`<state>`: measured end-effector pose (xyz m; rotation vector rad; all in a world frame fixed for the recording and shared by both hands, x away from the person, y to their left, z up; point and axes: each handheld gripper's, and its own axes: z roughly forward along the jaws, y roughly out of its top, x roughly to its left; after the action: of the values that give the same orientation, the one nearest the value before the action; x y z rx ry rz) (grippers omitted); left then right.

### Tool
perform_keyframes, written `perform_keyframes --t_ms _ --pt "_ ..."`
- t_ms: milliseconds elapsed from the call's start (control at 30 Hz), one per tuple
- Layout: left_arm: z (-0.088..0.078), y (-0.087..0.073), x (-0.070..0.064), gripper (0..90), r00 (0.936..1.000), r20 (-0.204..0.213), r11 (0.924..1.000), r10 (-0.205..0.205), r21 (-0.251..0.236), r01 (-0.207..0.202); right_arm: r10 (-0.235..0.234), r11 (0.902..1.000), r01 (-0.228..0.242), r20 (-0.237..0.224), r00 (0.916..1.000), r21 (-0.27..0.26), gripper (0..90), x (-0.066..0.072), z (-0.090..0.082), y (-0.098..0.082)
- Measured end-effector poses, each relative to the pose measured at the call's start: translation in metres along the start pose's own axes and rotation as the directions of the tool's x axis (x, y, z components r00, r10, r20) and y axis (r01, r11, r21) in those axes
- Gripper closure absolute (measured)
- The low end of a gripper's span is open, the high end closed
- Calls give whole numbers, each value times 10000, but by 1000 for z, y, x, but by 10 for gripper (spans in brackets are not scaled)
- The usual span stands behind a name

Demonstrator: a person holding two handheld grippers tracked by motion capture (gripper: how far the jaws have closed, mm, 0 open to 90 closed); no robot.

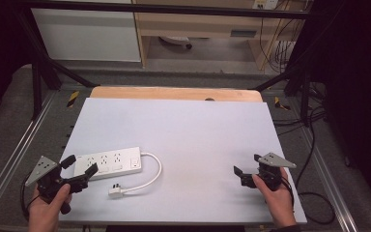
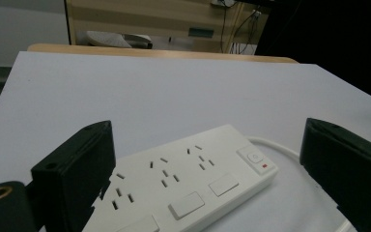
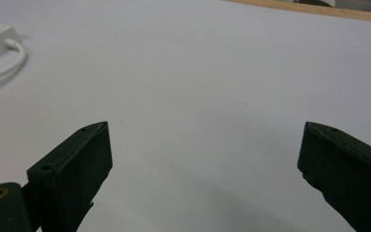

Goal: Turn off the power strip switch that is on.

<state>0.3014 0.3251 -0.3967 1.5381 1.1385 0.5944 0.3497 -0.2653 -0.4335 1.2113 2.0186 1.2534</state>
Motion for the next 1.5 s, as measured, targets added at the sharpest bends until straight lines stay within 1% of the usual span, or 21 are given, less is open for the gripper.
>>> perform_keyframes --t_ms 67,167,433,633,700,833,1067,1133,1267,1500 --pt "0 0 0 56 10000 1 10000 -5 -27 5 -75 9999 74 -93 9999 -80 55 1 0 1" --pt "0 1 -1 57 10000 63 10000 -72 -34 73 -175 9998 174 -95 9998 -125 54 3 -1 1" --pt "0 2 -4 57 9997 226 9999 -14 -138 17 -135 9994 133 -65 9999 -321 55 3 -3 3" --pt "0 4 -6 60 9997 227 9997 50 -236 -44 -103 9992 100 -67 9999 -377 51 4 -3 3" --pt "0 5 -7 61 9995 330 9996 -14 -278 23 -151 9992 149 -62 9999 -381 49 4 -3 3" --pt "-1 8 -10 71 9994 355 9994 25 -353 -13 -221 9991 218 -83 9997 -366 48 5 -3 3" --pt "0 17 -16 101 9995 247 9983 212 -543 -199 -274 9991 269 -135 9995 -333 47 7 -2 3" --pt "2 20 -16 106 9995 196 9979 246 -603 -234 -266 9991 261 -143 9995 -331 47 7 -2 3" --pt "6 25 -15 118 9993 -61 9970 372 -672 -375 -321 9987 311 -236 9992 -408 45 8 -3 4" --pt "16 30 -12 122 9987 -157 9967 483 -649 -492 -416 9985 408 -199 9989 -373 45 9 -3 4"
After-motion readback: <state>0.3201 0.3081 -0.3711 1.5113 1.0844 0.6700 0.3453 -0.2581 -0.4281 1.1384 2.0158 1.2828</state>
